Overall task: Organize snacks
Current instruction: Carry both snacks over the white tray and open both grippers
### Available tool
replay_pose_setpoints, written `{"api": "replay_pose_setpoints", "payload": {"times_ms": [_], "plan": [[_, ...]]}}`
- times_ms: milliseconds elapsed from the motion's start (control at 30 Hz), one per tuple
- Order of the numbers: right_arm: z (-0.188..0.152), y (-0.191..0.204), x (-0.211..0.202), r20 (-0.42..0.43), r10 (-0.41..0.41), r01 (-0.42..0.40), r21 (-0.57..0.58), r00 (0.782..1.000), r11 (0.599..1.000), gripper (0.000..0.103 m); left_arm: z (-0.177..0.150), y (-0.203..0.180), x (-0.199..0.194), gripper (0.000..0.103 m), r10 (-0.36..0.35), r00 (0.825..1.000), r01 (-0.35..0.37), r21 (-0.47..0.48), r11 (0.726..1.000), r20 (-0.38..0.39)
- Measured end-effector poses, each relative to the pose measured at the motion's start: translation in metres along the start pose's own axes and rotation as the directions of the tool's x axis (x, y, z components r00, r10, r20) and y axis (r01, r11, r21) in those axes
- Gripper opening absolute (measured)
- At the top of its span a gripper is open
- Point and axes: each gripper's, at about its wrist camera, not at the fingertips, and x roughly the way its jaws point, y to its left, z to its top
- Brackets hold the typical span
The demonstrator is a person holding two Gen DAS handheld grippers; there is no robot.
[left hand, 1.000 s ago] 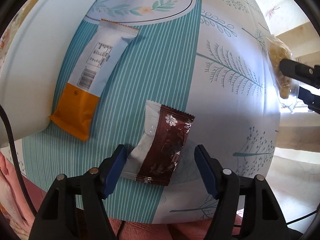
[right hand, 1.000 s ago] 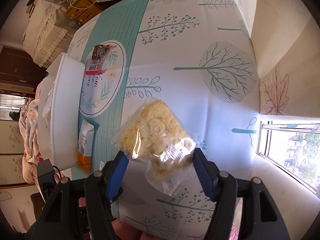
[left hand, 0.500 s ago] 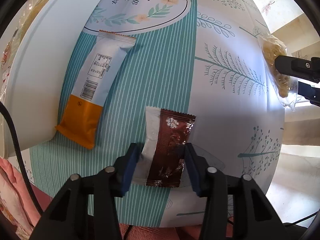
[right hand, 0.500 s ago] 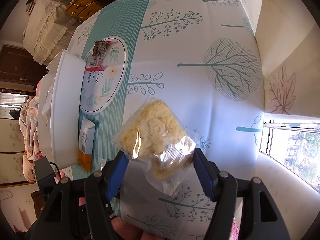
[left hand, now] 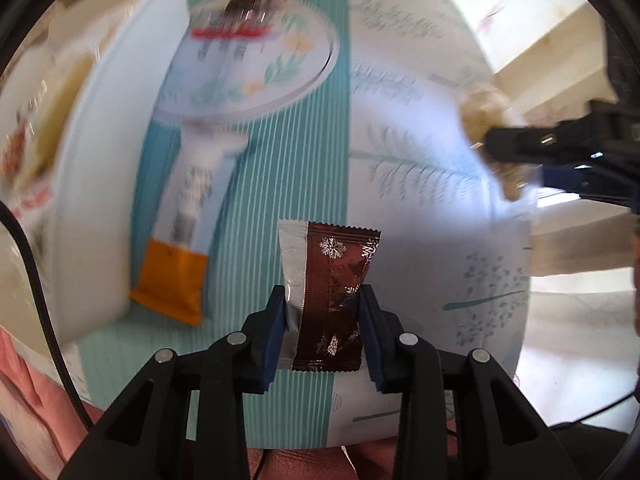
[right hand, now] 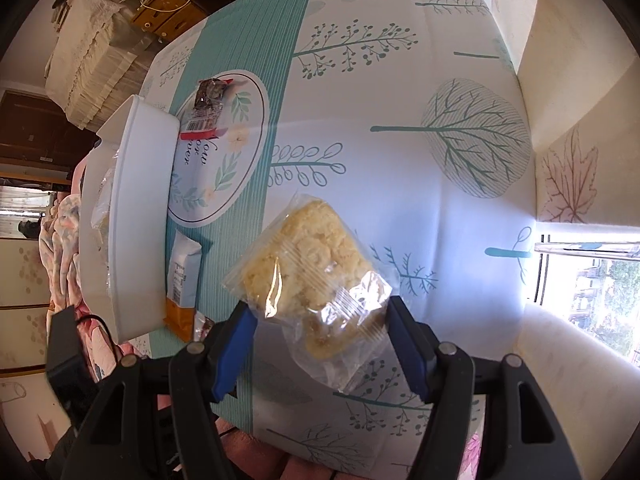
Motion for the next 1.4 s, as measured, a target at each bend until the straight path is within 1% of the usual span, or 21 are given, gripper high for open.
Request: {"api": "replay_pose_setpoints", "payload": {"times_ms": [233,400,533,600,733,833,967,1100,1233,1400], "plan": [[-0.002,0.019,-0.006,0.027,0.017,-0.018,0.014,0.999,1.0,0.066,0.015,0.007,-0.049,0.033,-0.039,0.997,0.034,0.071,0.997,0.07],[-0.006,0.041,-0.011,0.054,0.035,-0.038,0.041,0.998,0.998,0.066,0.023,0.022,-0.082,0.033,-0.054,0.99,0.041,0.107,0.993,0.129],[-0.008,0.063,-0.016,0.091,0.044,-0.05,0.057,0.995,0.997,0.066,0.027,0.048,-0.106,0.033,-0.055,0.977,0.03,0.124,0.992,0.206],[-0.009,0.078,-0.019,0.116,0.049,-0.055,0.057,0.992,0.997,0.066,0.028,0.063,-0.115,0.033,-0.059,0.971,0.032,0.12,0.992,0.23],[-0.008,0.107,-0.023,0.159,0.052,-0.059,0.042,0.986,0.997,0.066,0.034,0.098,-0.133,0.033,-0.081,0.952,0.053,0.103,0.993,0.296],[-0.007,0.132,-0.02,0.181,0.04,-0.045,0.021,0.983,0.999,0.066,0.036,0.121,-0.139,0.033,-0.102,0.946,0.073,0.101,0.992,0.308],[-0.007,0.165,-0.013,0.205,0.05,-0.049,-0.011,0.977,0.999,0.066,0.04,0.159,-0.145,0.033,-0.11,0.941,0.086,0.089,0.992,0.32],[-0.005,0.198,-0.003,0.226,0.034,-0.026,-0.036,0.973,0.999,0.066,0.043,0.185,-0.15,0.033,-0.122,0.934,0.095,0.097,0.991,0.335],[-0.004,0.222,0.006,0.253,0.058,-0.048,-0.049,0.966,0.998,0.066,0.047,0.216,-0.153,0.033,-0.124,0.932,0.097,0.096,0.991,0.341],[-0.005,0.254,0.019,0.28,0.101,-0.085,-0.068,0.955,0.994,0.066,0.047,0.246,-0.152,0.033,-0.126,0.934,0.104,0.082,0.991,0.335]]}}
